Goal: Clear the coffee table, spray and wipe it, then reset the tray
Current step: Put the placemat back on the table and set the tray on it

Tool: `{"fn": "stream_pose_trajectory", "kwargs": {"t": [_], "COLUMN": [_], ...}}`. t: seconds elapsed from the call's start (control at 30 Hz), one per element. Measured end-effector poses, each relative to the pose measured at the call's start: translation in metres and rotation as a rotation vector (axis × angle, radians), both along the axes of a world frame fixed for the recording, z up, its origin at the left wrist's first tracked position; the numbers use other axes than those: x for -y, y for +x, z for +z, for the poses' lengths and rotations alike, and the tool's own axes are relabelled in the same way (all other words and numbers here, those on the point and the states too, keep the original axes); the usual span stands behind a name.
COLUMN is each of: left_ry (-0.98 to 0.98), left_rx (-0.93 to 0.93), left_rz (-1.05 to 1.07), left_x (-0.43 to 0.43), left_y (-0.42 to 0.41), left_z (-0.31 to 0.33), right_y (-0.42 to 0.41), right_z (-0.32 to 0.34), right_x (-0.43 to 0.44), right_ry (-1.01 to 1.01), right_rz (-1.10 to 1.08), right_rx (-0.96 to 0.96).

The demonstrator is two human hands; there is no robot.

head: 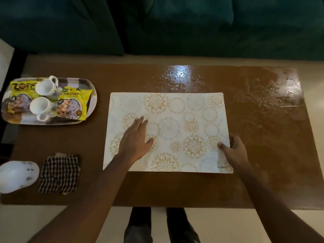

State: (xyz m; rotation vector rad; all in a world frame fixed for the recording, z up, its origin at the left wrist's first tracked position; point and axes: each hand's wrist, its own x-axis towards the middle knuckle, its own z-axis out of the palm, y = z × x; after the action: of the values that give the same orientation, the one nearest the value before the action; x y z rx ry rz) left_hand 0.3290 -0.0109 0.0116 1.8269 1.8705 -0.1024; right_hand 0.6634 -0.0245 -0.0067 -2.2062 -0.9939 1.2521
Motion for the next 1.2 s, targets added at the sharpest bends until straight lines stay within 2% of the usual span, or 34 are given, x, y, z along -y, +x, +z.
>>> {"fn": "stream_pose_trajectory", "kwargs": {"t": [0.1, 0.17, 0.33, 0.43, 0.77, 1.2], "left_ry": [0.006, 0.007, -0.034, -0.037, 0.013, 0.026], "left_rx": [-0.016, -0.047, -0.067, -0.069, 0.002, -0.008], "left_rz": [0.031, 0.039, 0.033, 0.015, -0.041, -0.006], "left_x": [-0.003, -0.005, -0.01, -0.009, -0.035, -0.026], "left_y": [0.001, -0.003, -0.014, -0.016, 0.002, 0.006], "left_z": [-0.01, -0.015, -0.03, -0.039, -0.047, -0.049], "right_y": [0.0, -0.009, -0.049, -0.061, -0.039, -0.036], "right_z": [-0.006, -0.006, -0.02, -0.04, -0.061, -0.061], "right_x": [0.005, 0.003, -0.014, -0.023, -0.037, -0.034], "right_ry": [0.044, 0.124, 0.232, 0.204, 0.221, 0.246], "right_rz": [0.169, 0.26, 0.614, 0.762, 0.708, 0.73], "right_rx": [0.415, 0.576, 0.569, 0.572, 0.665, 0.671]}}
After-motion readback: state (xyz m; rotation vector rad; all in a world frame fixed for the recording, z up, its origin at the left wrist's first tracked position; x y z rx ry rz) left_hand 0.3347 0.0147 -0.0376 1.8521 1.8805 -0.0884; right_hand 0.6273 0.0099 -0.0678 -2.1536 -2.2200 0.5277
